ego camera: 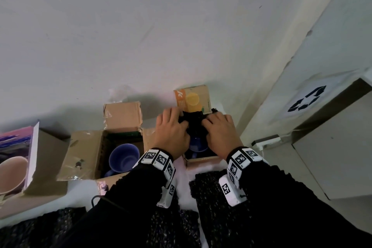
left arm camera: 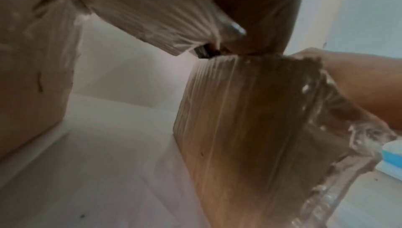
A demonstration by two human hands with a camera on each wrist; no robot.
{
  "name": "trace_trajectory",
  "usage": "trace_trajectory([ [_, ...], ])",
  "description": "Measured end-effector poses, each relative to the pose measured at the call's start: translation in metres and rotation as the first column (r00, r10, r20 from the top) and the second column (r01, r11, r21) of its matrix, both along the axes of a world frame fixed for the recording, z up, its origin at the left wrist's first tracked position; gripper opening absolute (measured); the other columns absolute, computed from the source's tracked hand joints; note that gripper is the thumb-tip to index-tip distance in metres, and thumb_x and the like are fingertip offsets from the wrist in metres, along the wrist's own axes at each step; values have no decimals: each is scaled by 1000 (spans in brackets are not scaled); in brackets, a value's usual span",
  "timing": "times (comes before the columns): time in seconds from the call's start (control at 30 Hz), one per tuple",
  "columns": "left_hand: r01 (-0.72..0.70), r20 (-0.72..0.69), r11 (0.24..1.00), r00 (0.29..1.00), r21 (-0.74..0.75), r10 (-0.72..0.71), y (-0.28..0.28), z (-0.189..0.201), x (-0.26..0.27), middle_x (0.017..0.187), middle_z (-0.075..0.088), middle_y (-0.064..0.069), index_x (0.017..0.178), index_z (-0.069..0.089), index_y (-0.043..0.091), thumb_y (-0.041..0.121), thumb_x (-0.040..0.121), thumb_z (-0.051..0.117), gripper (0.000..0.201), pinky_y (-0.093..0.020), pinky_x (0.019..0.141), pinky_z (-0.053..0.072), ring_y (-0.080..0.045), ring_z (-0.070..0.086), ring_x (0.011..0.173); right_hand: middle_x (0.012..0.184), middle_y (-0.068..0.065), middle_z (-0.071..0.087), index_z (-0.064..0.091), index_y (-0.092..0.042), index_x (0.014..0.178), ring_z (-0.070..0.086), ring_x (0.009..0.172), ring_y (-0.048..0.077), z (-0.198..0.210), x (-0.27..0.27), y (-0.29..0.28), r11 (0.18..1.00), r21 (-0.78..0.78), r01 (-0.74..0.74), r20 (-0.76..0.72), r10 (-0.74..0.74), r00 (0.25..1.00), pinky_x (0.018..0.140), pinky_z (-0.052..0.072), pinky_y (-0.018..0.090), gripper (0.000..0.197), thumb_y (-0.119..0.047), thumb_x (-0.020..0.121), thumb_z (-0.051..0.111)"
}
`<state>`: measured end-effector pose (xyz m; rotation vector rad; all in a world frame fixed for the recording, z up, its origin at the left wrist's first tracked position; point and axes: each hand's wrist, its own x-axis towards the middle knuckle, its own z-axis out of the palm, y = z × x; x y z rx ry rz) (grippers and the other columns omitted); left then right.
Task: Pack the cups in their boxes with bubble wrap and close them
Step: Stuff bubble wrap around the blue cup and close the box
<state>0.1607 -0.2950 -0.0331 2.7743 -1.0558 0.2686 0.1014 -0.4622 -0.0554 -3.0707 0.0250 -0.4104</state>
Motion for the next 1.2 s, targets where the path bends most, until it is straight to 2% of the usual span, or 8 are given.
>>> trace_trajectory([
  [0.17,4,-129,977,991,-212,-32,0,-4,0,119,54,-8,121,55,13,13,79,62,43,-42,86,49,-28,49,105,109,9,57,58,-12,102,50,94,30,2,2,-5,992,114,58,87,-68,994,74,44,39,36,-5,67,65],
  [0.37,-11,6,988,1000,153,10,-10,2,-6,88,68,1,86,69,19,18,84,56,14,-38,84,35,-28,49,94,87,9,68,61,-11,95,59,82,33,4,3,-2,999,26,-43,22,42,999,69,45,38,23,-14,79,44],
  [0.47,-12,-13,963,1000,268,16,-17,10,-8,87,67,6,85,69,21,18,87,47,21,-44,103,18,-25,46,112,86,12,67,56,-10,101,61,79,34,2,5,1,997,70,-45,11,44,999,65,44,38,28,-6,73,54],
  [0.57,-7,-46,944,999,331,23,-14,7,-4,97,64,10,94,67,23,23,87,45,23,-52,102,11,-26,34,124,104,7,68,51,-16,116,62,91,30,1,3,2,998,54,-41,-5,41,999,77,40,41,50,-8,67,56],
  [0.7,20,-25,958,1000,285,-14,-6,6,1,99,64,9,92,67,24,33,85,46,23,-45,91,24,-26,44,108,113,-5,65,58,-26,117,55,108,23,1,4,1,998,-54,-23,-122,17,992,91,25,45,46,-19,72,50],
  [0.87,9,123,999,992,51,-15,4,0,-8,91,61,-1,84,64,20,37,87,51,22,-38,76,32,-26,48,90,109,-2,62,65,-22,107,50,113,24,-2,8,-1,997,-70,-35,-196,21,980,95,18,44,31,-23,79,52],
  [1.0,58,107,991,992,122,-71,9,1,-13,86,70,3,78,67,20,37,90,44,31,-43,87,32,-25,51,100,93,-1,62,57,-19,94,53,99,27,1,-3,0,997,-79,2,-9,-2,1000,86,28,44,24,-29,72,52],
  [1.2,32,30,975,999,218,-39,6,3,-16,95,70,5,91,67,21,40,88,36,37,-54,105,21,-26,46,120,89,-1,67,54,-20,86,44,115,22,-3,-8,-4,994,-91,54,-10,-55,998,99,20,49,22,-36,80,40],
])
